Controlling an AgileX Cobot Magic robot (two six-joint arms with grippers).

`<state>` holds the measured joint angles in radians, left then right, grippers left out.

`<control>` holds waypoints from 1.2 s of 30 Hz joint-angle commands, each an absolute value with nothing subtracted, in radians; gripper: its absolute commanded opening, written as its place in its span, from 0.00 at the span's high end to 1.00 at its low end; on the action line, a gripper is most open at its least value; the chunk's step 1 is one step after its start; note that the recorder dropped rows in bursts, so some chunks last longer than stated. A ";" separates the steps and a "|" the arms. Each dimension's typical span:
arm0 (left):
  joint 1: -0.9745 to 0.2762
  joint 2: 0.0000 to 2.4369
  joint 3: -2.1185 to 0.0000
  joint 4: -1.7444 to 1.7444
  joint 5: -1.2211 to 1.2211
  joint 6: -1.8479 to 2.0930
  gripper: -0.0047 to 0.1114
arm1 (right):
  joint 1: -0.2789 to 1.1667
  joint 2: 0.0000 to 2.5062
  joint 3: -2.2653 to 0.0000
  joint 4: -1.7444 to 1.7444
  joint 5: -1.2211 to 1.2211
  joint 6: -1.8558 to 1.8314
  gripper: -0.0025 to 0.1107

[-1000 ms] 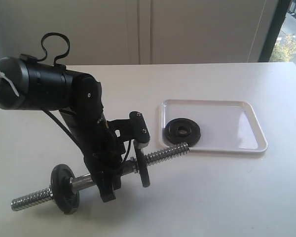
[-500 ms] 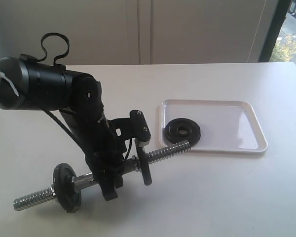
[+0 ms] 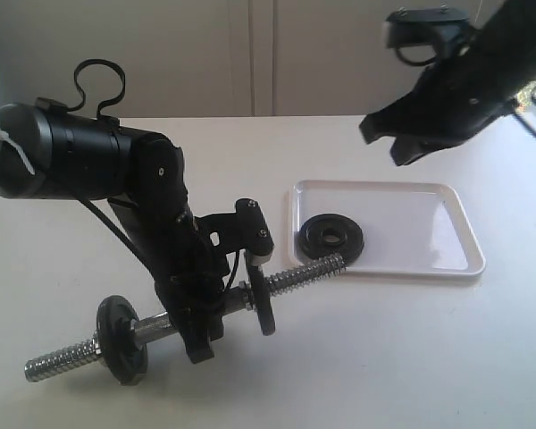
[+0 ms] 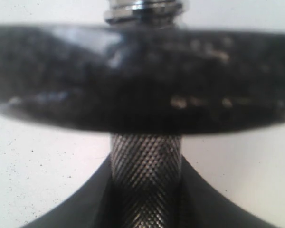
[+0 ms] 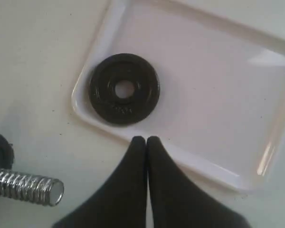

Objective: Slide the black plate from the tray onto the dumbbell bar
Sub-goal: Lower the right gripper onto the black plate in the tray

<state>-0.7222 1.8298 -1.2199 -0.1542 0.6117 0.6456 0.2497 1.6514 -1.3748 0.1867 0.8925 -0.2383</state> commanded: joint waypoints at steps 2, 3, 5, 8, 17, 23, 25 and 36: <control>-0.721 1.776 -1.234 -0.207 0.600 0.645 0.96 | 0.349 1.828 -1.521 0.116 0.979 -0.231 0.98; -0.721 1.776 -1.234 -0.209 0.600 0.645 0.96 | 0.357 1.857 -1.542 0.114 0.985 -0.250 0.98; -0.721 1.776 -1.234 -0.209 0.600 0.645 0.96 | 0.362 1.900 -1.558 0.116 0.985 -0.290 0.97; -0.721 1.776 -1.234 -0.209 0.603 0.645 0.96 | 0.364 1.945 -1.560 0.120 0.981 -0.322 0.85; -0.721 1.776 -1.234 -0.209 0.604 0.645 0.96 | 0.364 1.959 -1.560 0.118 0.878 -0.388 0.05; -0.721 1.776 -1.234 -0.209 0.604 0.645 0.96 | 0.364 1.978 -1.560 0.118 0.845 -0.397 0.05; -0.721 1.776 -1.234 -0.209 0.604 0.645 0.96 | 0.364 1.995 -1.560 0.118 0.840 -0.397 0.05; -0.721 1.776 -1.234 -0.209 0.604 0.645 0.96 | 0.364 2.087 -1.560 0.116 0.807 -0.392 0.05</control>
<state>-0.7222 1.8298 -1.2199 -0.1583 0.6117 0.6476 0.3607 2.0714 -1.5536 0.1230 0.8238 -0.3856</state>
